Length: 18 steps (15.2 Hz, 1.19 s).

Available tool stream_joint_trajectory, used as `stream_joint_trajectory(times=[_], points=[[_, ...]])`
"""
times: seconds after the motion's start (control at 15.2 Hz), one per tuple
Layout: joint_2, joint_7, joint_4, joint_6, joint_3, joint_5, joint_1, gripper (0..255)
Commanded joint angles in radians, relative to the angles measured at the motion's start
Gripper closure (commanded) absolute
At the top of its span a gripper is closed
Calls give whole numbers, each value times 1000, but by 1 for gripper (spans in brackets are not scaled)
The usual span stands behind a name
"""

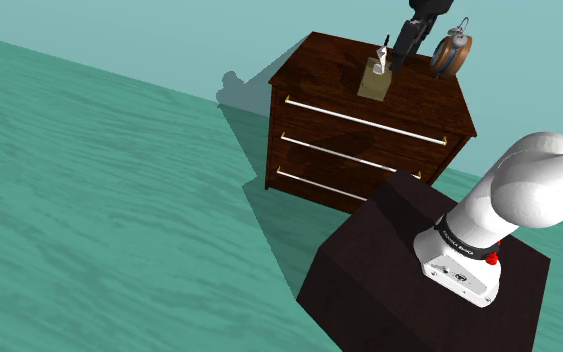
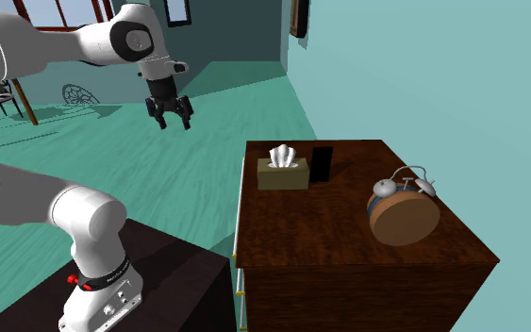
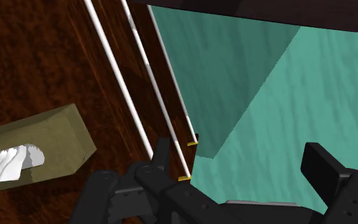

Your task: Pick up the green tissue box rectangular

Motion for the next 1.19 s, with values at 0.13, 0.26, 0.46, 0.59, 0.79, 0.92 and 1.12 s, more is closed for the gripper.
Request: stream_joint_trajectory(times=[0.13, 0.26, 0.46, 0.59, 0.79, 0.92, 1.12], points=[[62, -15, 25, 26, -20, -29, -19, 0], [126, -28, 55, 49, -40, -57, -37, 0], [223, -47, 107, 81, -68, -95, -63, 0], [289, -58, 146, 99, -86, -118, -79, 0], [389, -75, 213, 120, -112, -148, -101, 0], [456, -87, 263, 132, -129, -166, -115, 0], [558, -104, 344, 143, -154, -189, -136, 0]])
